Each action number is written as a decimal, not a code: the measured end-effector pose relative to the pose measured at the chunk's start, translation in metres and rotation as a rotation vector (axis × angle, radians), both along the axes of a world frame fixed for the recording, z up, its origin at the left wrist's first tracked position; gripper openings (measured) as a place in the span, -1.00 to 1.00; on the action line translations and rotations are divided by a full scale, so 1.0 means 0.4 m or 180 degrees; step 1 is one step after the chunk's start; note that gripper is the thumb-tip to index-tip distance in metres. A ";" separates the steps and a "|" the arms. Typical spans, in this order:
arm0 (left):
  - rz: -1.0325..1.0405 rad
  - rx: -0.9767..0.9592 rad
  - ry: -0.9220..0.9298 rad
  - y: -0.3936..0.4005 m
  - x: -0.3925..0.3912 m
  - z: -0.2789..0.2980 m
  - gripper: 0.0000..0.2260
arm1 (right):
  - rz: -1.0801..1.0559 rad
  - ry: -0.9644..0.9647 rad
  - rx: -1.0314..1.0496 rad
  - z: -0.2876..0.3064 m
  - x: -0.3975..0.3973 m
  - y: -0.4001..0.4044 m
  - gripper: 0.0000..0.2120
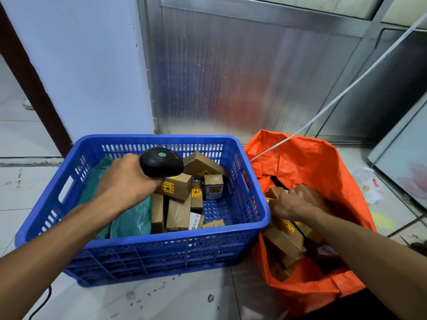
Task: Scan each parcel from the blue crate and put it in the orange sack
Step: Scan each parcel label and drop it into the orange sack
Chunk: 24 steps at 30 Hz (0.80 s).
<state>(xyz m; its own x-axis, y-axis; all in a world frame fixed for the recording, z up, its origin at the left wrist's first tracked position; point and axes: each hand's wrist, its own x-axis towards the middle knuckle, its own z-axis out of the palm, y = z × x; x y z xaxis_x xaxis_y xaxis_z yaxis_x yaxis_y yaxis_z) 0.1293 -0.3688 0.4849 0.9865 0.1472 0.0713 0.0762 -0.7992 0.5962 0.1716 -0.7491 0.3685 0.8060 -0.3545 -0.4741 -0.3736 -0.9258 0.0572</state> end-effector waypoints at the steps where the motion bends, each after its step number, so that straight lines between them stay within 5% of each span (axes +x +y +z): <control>1: 0.0017 -0.0012 0.0001 0.001 0.000 0.001 -0.78 | 0.0044 -0.0008 0.0040 -0.008 0.008 -0.005 -0.42; 10: -0.0062 0.0076 -0.0052 -0.011 0.007 -0.004 -0.80 | 0.0554 0.0023 -0.0170 0.116 -0.015 0.080 -0.60; 16: -0.0066 0.0182 -0.0057 -0.025 0.007 -0.009 -0.79 | 0.0769 -0.1097 -0.0048 0.099 0.027 0.157 -0.82; 24: 0.0032 0.0082 0.0097 -0.009 0.013 0.000 -0.81 | 0.1226 -0.0451 0.0711 0.067 0.062 0.304 -0.88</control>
